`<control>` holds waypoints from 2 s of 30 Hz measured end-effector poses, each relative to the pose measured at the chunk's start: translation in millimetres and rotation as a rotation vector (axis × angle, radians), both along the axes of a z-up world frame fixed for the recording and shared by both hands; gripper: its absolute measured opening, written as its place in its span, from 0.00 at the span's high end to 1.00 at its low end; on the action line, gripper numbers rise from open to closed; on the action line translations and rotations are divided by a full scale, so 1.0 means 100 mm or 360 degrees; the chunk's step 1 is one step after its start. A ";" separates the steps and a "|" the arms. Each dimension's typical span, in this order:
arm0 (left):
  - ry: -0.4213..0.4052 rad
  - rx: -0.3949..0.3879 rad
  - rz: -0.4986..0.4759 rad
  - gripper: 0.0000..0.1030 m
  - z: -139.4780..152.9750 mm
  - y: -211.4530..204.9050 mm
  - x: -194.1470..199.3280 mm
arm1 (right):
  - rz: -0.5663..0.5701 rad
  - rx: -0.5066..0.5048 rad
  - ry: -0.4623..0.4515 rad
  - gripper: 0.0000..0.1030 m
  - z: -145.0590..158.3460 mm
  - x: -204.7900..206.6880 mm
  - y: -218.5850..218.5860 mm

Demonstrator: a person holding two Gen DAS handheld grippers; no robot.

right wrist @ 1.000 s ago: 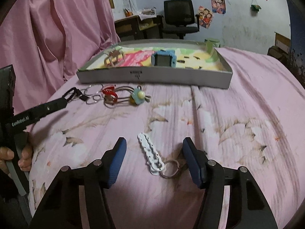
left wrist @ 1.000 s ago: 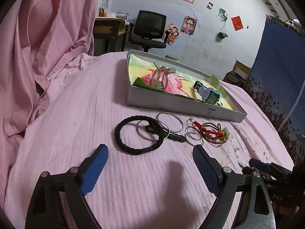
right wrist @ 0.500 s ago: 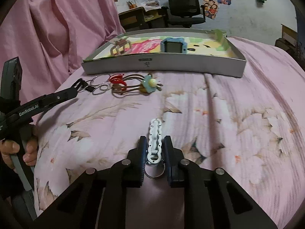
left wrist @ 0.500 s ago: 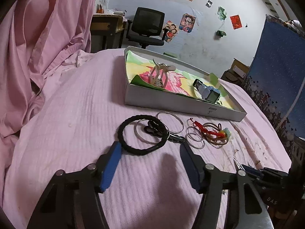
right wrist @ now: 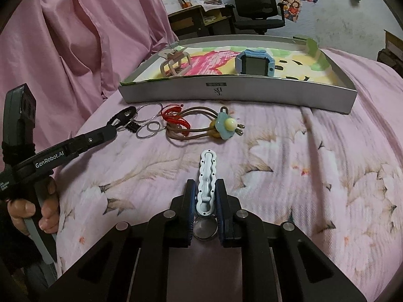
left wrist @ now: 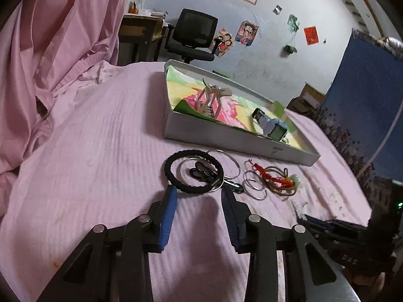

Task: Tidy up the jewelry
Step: 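Grasp the black hair tie with left tool while right tool holds the white clip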

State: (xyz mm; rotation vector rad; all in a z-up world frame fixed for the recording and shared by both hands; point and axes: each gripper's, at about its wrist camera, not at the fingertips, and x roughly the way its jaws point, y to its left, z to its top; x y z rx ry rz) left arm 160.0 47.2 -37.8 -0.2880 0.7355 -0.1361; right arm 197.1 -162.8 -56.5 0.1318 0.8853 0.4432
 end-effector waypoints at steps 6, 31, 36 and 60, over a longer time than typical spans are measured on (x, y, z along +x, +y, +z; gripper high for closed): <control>0.0014 -0.0149 0.0028 0.67 -0.03 0.12 0.02 | 0.0002 0.0012 0.0008 0.87 -0.02 0.01 0.00; 0.0089 -0.0290 0.0110 0.99 -0.06 0.23 0.24 | 0.0063 -0.0029 -0.0051 0.87 0.06 0.09 0.18; 0.0070 -0.0266 0.0069 0.99 -0.03 0.20 0.18 | 0.0062 -0.0012 -0.0063 0.87 0.07 0.07 0.17; 0.0226 -0.0330 0.0044 0.89 -0.10 0.23 0.42 | 0.0076 0.0043 -0.0081 0.87 0.14 0.13 0.16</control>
